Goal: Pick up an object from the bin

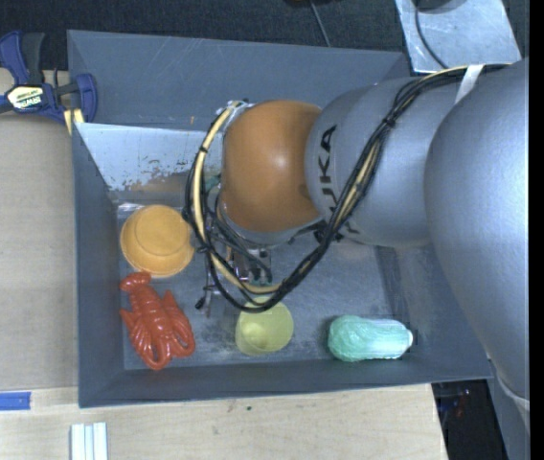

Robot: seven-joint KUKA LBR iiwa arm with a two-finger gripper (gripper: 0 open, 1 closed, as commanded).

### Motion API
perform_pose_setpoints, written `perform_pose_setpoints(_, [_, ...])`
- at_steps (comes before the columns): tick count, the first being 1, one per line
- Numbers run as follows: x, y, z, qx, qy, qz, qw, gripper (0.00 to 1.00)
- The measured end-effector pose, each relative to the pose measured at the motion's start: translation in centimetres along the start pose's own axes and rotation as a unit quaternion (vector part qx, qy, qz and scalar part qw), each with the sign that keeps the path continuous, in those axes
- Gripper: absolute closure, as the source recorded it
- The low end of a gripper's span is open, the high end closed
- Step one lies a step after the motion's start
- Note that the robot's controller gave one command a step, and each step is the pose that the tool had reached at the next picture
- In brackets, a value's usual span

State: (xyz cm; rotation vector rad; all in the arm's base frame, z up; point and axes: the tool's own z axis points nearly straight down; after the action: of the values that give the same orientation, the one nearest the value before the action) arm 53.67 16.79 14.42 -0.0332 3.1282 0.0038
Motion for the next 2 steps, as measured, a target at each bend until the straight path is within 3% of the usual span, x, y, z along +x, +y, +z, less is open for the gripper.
perform_pose_setpoints(1, [-2.4, 0.6, -0.1, 0.0, -0.0014, 0.019, 0.9998, 0.0])
perform_pose_setpoints(2, [-2.1, 0.4, -1.9, 0.001, 0.0052, 0.016, 0.9999, 0.0])
